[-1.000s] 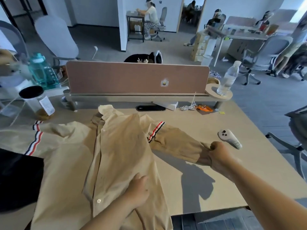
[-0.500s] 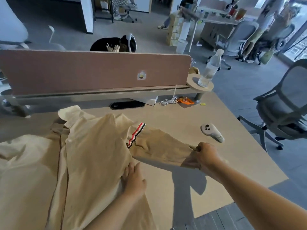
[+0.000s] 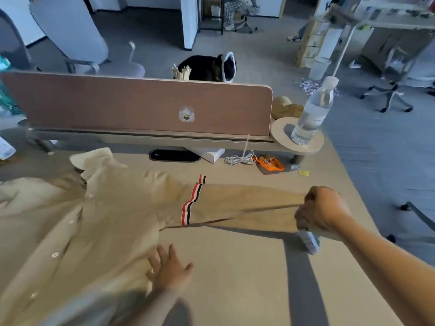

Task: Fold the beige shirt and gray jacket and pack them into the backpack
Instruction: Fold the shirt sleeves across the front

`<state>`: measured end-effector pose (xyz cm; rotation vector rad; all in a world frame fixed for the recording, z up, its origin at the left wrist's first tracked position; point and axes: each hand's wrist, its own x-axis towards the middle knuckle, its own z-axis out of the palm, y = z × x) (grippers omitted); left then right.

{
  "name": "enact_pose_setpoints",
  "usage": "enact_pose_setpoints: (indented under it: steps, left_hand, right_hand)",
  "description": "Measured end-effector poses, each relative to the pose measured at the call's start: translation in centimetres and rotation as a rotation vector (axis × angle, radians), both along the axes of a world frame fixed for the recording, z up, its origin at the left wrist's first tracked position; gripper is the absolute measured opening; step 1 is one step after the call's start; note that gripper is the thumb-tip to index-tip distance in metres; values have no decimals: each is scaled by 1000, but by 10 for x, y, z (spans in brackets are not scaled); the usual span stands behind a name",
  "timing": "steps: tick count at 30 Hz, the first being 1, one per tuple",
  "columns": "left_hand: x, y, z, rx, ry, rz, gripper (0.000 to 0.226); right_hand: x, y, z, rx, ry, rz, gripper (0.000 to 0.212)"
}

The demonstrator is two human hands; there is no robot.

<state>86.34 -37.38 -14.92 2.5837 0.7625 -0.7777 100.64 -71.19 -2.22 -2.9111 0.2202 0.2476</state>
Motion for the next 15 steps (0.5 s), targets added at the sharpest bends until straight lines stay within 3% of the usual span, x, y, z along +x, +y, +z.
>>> enact_pose_setpoints:
  steps: [4,6,9,12,15]
  left_hand:
    - [2,-23,1,-68,-63,18,67]
    - [5,-33,4,-97,-173,62,58]
    - [15,-39,11,-96,-318,197,44]
    - [26,-38,10,-36,-321,188,43]
    - [41,-47,8,-253,-332,397,47]
  right_hand:
    - [32,-71,1,-64,-8,-115,21]
    - [40,-93,-8,-50,71,-174,16]
    - [40,-101,-32,77,256,-191,21]
    - [22,-91,-61,245,415,-260,39]
    - [10,-74,-81,398,470,-384,45]
